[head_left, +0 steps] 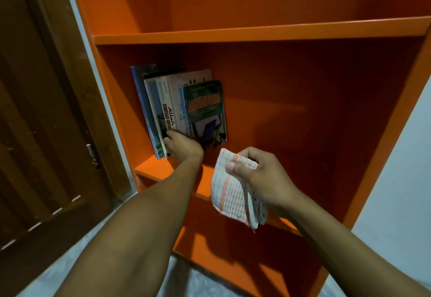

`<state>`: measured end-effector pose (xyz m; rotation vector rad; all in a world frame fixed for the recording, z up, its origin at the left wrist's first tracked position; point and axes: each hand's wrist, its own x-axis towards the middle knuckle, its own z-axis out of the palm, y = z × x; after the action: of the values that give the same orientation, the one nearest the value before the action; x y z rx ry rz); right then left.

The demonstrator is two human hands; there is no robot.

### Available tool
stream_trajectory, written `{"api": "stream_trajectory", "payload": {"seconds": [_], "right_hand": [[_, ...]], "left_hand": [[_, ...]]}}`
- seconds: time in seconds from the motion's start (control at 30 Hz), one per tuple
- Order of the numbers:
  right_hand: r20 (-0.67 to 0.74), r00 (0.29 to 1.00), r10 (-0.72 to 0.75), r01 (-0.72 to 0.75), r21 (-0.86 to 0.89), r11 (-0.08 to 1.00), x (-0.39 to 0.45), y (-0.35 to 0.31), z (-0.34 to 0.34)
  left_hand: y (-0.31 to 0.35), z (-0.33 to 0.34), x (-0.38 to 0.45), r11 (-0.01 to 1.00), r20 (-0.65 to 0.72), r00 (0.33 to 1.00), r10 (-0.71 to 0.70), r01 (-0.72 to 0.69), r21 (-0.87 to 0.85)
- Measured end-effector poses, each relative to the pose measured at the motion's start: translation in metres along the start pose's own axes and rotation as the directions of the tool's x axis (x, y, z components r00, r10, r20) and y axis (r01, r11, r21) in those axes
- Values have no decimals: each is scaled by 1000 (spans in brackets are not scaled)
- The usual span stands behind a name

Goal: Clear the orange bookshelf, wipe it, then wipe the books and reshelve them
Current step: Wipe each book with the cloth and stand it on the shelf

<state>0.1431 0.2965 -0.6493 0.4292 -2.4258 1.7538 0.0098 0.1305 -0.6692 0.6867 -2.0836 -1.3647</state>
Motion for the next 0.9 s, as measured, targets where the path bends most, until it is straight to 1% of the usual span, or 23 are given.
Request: {"api": "stream_trajectory", "payload": {"seconds": [0.1,0.13,0.23,0.3,0.37,0.4,0.47,0.53,0.6,0.67,0.73,0.77,0.83,0.9], "right_hand": [[2,1000,8,-8,21,1000,-3,0,2],[11,1000,12,-12,34,999,-5,0,5],[46,999,1,-5,85,996,-10,-1,20],[65,998,-1,-7,130,991,-15,-2,34],[81,997,7,-20,168,986,-20,-4,52],[96,995,10,-28,181,983,-24,-6,62],[131,991,24,-51,206,977,-31,-6,84],[178,982,56,-92,198,976,-41,-4,107],[212,974,81,-116,162,980,-50,0,130],[233,968,96,-129,132,983,-59,5,151],[255,960,119,-148,98,984,-67,12,169],[268,954,135,-161,78,984,-70,17,177],[291,943,164,-184,40,982,-77,26,191],[304,936,180,-184,-17,983,-79,32,202]], "left_hand": [[-14,-11,0,995,4,995,103,-103,-9],[-20,-18,-1,986,4,987,163,-163,-22],[-44,-50,-5,920,0,921,390,-390,-44],[-64,-77,-8,870,-6,870,493,-493,-23],[-88,-105,-11,839,2,839,544,-544,13],[-103,-119,-13,840,12,841,542,-542,19],[-137,-146,-21,865,49,866,498,-500,34],[-180,-172,-34,906,105,906,410,-418,68],[-231,-194,-49,952,174,950,258,-281,123],[-280,-214,-64,973,224,972,71,-117,200],[-326,-227,-80,957,268,957,-108,27,290],[-345,-232,-89,934,290,937,-194,87,345],[-381,-235,-106,878,324,889,-324,155,453],[-413,-233,-123,832,361,835,-416,189,522]]}}
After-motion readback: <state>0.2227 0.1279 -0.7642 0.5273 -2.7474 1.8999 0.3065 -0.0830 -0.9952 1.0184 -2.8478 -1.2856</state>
